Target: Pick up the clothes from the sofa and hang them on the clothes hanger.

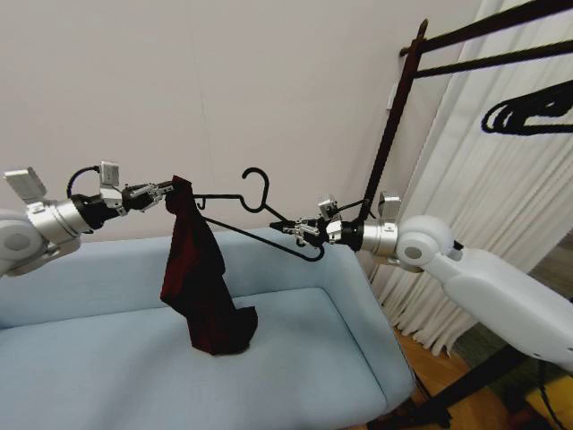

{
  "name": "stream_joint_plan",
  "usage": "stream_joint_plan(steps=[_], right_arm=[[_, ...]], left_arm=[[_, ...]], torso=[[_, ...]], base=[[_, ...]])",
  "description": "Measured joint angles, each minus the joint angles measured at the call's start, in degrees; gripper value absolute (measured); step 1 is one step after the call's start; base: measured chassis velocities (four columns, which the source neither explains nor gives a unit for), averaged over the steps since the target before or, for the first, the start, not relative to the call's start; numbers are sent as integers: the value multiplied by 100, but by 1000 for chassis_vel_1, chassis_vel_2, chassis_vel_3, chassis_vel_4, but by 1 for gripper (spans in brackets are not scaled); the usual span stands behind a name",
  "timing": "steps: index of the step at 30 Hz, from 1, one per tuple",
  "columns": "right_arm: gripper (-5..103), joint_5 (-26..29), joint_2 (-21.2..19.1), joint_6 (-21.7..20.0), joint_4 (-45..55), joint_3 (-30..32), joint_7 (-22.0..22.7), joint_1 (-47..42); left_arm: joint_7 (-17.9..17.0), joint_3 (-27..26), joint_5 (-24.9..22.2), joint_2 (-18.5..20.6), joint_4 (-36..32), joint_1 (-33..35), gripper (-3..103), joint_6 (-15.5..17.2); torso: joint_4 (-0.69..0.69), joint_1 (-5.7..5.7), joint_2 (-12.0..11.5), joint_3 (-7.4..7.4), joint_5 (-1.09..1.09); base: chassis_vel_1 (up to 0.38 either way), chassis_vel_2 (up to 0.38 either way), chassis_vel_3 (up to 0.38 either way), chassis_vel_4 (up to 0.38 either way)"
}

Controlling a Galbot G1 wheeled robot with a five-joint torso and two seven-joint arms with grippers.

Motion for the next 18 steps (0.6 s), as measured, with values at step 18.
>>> stream_joint_plan(steps=[18], right_arm=[[2,-12,1313,245,-406,-550,1222,195]], left_arm=[[81,-117,-26,8,-451,2,0,-1]], torso=[[1,0,0,0,0]], base=[[0,0,0,0]])
